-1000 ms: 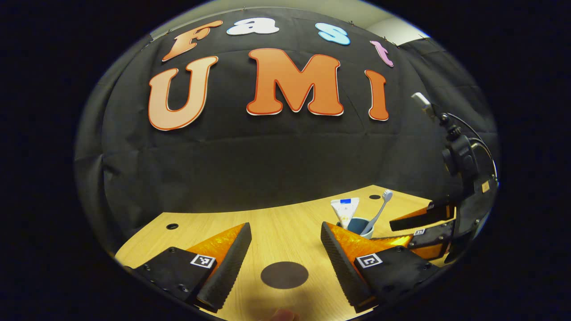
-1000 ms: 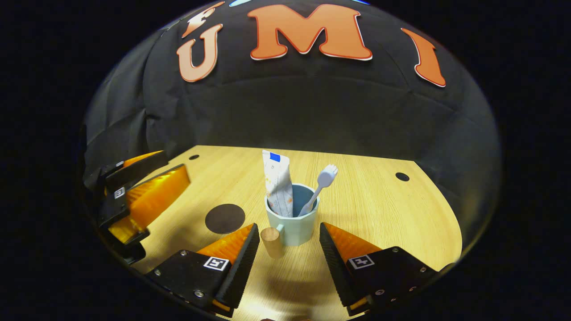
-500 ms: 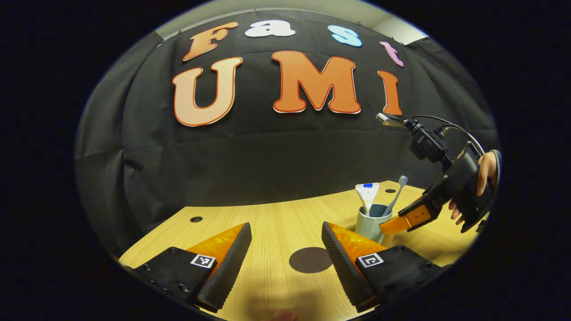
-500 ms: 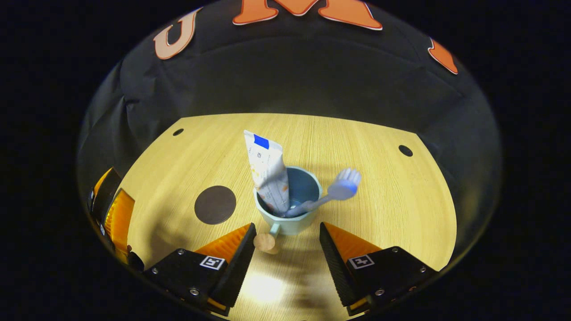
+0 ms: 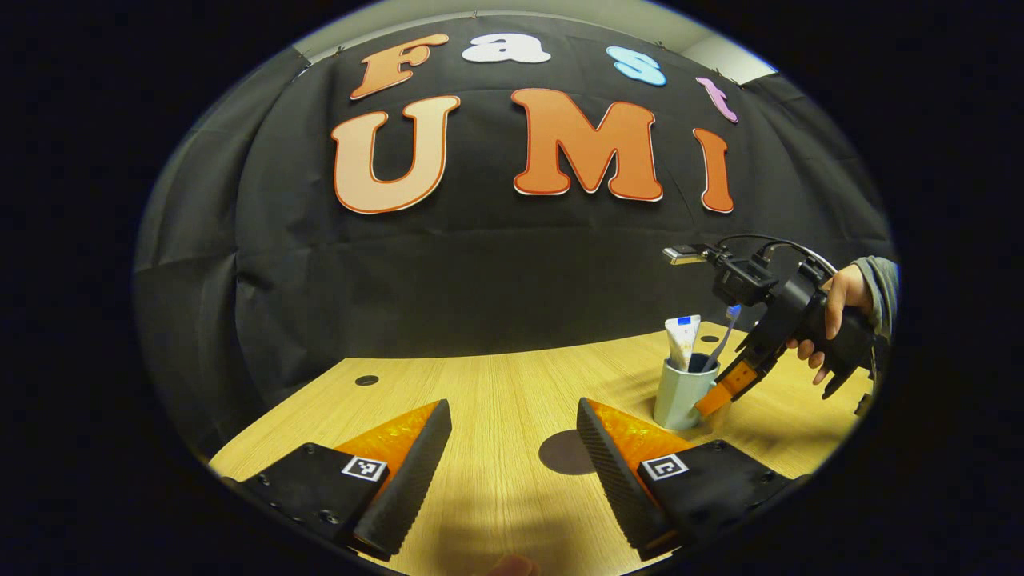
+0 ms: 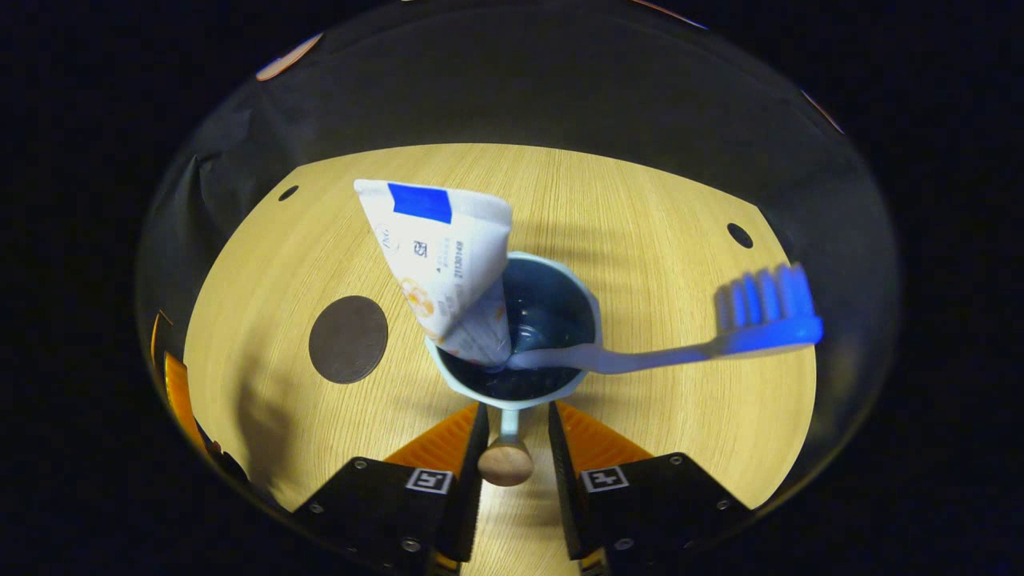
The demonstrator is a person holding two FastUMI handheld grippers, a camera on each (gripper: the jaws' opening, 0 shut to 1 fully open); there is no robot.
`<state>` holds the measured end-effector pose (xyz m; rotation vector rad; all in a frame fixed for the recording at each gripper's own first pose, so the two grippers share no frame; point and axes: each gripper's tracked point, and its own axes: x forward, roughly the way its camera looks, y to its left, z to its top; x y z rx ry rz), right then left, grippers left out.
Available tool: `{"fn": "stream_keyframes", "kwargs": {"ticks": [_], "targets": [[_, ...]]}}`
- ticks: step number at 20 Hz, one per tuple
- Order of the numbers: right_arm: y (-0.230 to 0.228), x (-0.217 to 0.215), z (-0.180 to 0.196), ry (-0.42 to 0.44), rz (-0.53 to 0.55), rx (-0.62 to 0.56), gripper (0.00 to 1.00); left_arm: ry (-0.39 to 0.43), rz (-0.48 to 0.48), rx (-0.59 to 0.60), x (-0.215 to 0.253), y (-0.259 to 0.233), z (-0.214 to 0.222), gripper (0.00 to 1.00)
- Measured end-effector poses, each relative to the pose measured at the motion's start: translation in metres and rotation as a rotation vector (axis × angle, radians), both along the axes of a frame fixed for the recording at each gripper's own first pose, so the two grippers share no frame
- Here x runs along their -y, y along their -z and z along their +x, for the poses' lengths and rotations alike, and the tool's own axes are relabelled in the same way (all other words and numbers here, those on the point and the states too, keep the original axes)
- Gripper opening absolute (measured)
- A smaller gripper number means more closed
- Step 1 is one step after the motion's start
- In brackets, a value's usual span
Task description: Put the toothbrush and toothpaste on the desktop into the cup, then pick up the cup and place it on the coaster on the desktop.
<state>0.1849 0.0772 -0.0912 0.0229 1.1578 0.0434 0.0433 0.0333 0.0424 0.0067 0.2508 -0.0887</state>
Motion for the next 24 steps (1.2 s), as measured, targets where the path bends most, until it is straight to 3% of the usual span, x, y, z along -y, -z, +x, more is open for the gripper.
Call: {"fn": "stream_keyframes", "kwargs": {"ticks": [2, 5, 14, 24], "targets": [[-0.005, -0.002, 0.001, 0.011, 0.018, 0.004, 0.3, -0.001, 0.004, -0.005, 0.0, 0.0, 0.0, 1.0], [-0.011, 0.0, 0.006, 0.011, 0.02, 0.02, 0.24, -0.007, 0.01, -0.008, 0.0, -0.001, 0.001, 1.0], [-0.019, -0.003, 0.014, -0.032, 0.056, 0.078, 0.23, -0.018, -0.008, -0.039, -0.001, 0.004, 0.002, 1.0], [-0.026, -0.01, 0.019, -0.155, 0.086, 0.129, 0.23, -0.057, -0.021, -0.04, -0.004, 0.008, 0.004, 0.99]]}}
